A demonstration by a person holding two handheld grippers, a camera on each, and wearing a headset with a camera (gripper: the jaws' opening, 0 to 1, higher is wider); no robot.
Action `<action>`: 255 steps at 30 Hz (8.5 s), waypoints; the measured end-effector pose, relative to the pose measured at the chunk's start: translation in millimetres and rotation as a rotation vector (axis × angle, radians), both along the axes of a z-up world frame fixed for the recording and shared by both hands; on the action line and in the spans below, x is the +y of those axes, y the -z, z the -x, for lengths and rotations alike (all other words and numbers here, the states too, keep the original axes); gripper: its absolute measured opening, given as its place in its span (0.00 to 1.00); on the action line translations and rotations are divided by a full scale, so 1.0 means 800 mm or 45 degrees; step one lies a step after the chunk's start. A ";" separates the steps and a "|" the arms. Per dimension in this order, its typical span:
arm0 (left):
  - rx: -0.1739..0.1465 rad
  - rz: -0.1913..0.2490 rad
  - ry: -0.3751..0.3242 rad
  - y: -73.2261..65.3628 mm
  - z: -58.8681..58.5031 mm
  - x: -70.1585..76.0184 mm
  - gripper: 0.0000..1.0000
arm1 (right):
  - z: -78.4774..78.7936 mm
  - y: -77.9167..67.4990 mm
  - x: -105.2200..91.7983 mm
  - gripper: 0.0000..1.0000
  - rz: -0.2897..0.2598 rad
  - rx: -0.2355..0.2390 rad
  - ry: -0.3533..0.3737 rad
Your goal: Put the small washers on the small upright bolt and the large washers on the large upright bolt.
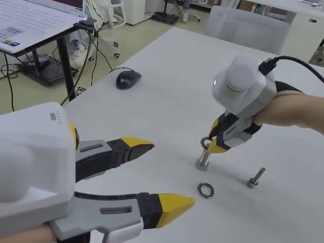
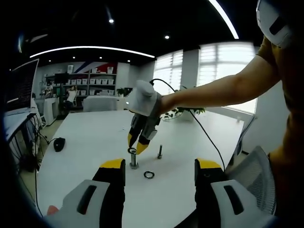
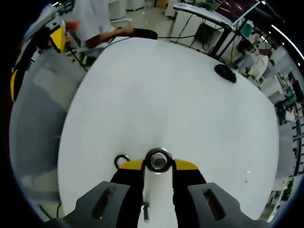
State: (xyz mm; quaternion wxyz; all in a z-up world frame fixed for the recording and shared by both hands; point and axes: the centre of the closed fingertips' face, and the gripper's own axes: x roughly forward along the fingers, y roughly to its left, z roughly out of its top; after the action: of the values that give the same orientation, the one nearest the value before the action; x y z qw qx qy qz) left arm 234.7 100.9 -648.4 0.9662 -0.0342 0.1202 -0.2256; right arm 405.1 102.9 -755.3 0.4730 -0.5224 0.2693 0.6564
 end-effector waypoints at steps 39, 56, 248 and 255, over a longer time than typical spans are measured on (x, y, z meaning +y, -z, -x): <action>0.024 0.005 -0.030 0.007 -0.004 0.007 0.58 | -0.006 0.070 -0.007 0.25 0.040 0.061 0.040; -0.009 -0.012 0.034 -0.006 -0.002 -0.009 0.58 | 0.022 0.047 -0.055 0.26 0.030 0.055 0.080; -0.034 0.026 0.029 -0.012 -0.003 -0.008 0.57 | -0.001 0.008 -0.029 0.25 -0.154 0.035 0.139; -0.028 0.002 0.074 -0.013 -0.006 -0.019 0.59 | 0.020 -0.009 -0.058 0.25 -0.250 0.020 0.171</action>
State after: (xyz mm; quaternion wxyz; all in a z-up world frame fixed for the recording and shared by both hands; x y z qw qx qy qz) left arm 239.2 85.8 -637.8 0.9604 -0.0291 0.1102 -0.2541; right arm 389.2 56.2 -748.3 0.5626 -0.4493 0.2419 0.6505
